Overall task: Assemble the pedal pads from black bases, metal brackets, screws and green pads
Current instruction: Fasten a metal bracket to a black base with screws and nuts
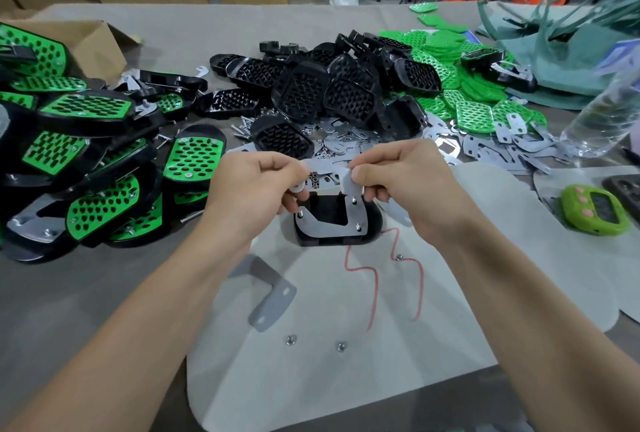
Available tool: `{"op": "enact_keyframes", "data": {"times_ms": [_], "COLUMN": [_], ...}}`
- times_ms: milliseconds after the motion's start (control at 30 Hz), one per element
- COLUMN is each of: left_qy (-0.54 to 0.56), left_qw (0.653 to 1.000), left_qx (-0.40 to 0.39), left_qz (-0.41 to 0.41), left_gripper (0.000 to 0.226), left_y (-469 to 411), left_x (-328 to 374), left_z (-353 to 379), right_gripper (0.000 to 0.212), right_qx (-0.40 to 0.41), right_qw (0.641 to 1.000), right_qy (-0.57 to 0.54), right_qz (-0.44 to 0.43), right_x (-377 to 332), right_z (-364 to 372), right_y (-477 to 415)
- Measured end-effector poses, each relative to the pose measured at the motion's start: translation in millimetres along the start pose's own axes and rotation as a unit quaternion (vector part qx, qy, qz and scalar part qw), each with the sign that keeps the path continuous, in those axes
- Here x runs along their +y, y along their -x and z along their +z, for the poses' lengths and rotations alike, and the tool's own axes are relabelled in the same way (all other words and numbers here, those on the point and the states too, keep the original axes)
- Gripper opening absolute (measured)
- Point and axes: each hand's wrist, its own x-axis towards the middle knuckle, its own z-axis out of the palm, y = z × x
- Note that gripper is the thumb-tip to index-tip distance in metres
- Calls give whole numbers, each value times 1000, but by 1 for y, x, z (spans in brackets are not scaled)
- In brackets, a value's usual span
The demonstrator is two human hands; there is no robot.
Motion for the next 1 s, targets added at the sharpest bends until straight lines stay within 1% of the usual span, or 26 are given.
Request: {"op": "enact_keyframes", "data": {"times_ms": [100, 200, 267, 433, 533, 733, 900, 1000], "left_qy": [-70, -52, -50, -74, -77, -122, -93, -54], "left_qw": [997, 998, 998, 996, 996, 991, 995, 998], "left_qx": [14, -27, -41, -42, -50, -43, -21, -9], "left_qz": [6, -1, 2, 5, -3, 16, 18, -10], "left_gripper": [13, 18, 20, 22, 19, 16, 19, 17], "left_y": [-5, -8, -9, -9, -8, -10, -10, -9], "left_x": [-7, -8, -8, -13, -16, -23, -29, -32], "left_z": [-3, -7, -10, -11, -10, -10, -8, -7], "right_gripper": [14, 15, 17, 23, 22, 20, 18, 16], "right_qx": [0, -2, -5, 0, 16, 19, 27, 27], "right_qw": [1000, 998, 997, 988, 977, 976, 975, 971], "right_qy": [29, 55, 76, 148, 207, 214, 220, 232], "right_qz": [11, 12, 5, -30, -50, -26, -27, -45], "right_x": [5, 9, 9, 10, 11, 11, 13, 15], "right_z": [-1, -1, -1, 1, 1, 3, 5, 6], "right_y": [-3, -5, -5, -2, -1, 1, 2, 3]}}
